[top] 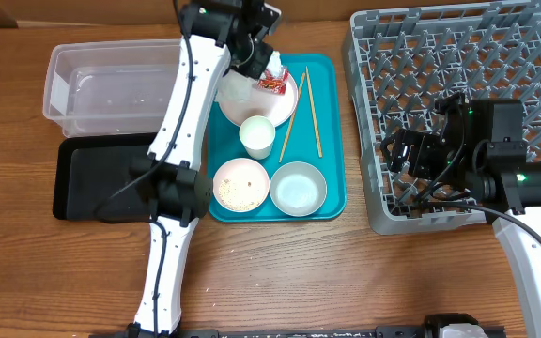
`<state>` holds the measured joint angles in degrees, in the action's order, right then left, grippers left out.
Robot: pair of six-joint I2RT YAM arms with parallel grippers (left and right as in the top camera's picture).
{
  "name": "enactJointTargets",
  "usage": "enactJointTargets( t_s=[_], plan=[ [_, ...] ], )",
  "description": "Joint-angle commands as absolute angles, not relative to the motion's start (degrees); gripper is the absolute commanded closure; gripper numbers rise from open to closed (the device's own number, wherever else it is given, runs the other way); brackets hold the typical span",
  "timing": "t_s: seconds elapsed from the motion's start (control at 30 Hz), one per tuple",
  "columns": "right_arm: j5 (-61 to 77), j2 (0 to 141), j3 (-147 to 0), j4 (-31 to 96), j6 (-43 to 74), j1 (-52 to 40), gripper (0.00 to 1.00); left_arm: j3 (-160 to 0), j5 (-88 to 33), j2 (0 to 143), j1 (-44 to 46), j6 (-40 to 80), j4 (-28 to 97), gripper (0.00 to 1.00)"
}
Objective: Sort waste into correct bins and load items into the dishwasher
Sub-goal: 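Carry the tissue left and drop it into the clear bin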
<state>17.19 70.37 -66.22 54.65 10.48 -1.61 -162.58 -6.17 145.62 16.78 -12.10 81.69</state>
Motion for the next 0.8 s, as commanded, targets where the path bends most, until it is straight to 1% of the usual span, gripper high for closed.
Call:
enactJointTargets(
  t_s=[0.0, 0.13, 0.27, 0.4, 0.53, 0.57, 0.63, 0.67, 0.73, 0.77],
  plan=[
    [17.45, 70.43, -67.72, 54.37, 10.61, -1.91, 0.0, -168.22, -6.0, 144.38, 15.79, -10.76, 84.55, 0.96],
    [17.47, 70.43, -67.72, 54.37, 10.63, -1.91, 0.0, -171.87, -5.98, 144.38, 13.61, -8.16, 86.85, 0.96],
    [17.47, 70.43, -67.75, 54.43, 10.63, -1.91, 0.0, -172.31, -5.28, 144.4, 9.1, -3.68, 86.91, 0.96],
    [17.47, 70.43, -67.72, 54.72, 10.61, -1.91, 0.0, -170.74, -3.95, 145.01, 2.98, 0.27, 85.36, 0.96],
    [17.47, 70.43, -67.72, 54.59, 10.63, -1.91, 0.0, -167.06, -4.08, 145.56, -1.63, 0.45, 83.55, 0.95],
    [17.47, 70.43, -67.72, 54.57, 10.63, -1.91, 0.0, -166.23, -4.08, 145.77, -2.44, 0.43, 83.26, 0.94],
    [17.47, 70.43, -67.72, 54.52, 10.63, -1.91, 0.0, -163.04, -4.08, 145.97, -4.29, 0.4, 82.06, 0.84],
    [17.47, 70.43, -67.72, 54.52, 10.63, -1.91, 0.0, -161.88, -4.08, 145.97, -4.71, 0.43, 81.56, 0.76],
    [17.47, 70.43, -67.72, 54.52, 10.63, -1.91, 0.0, -159.76, -4.08, 145.97, -5.28, 0.43, 80.4, 0.53],
    [17.47, 70.43, -67.72, 54.52, 10.63, -1.91, 0.0, -159.11, -4.05, 145.97, -5.39, 0.4, 79.85, 0.47]
  ],
)
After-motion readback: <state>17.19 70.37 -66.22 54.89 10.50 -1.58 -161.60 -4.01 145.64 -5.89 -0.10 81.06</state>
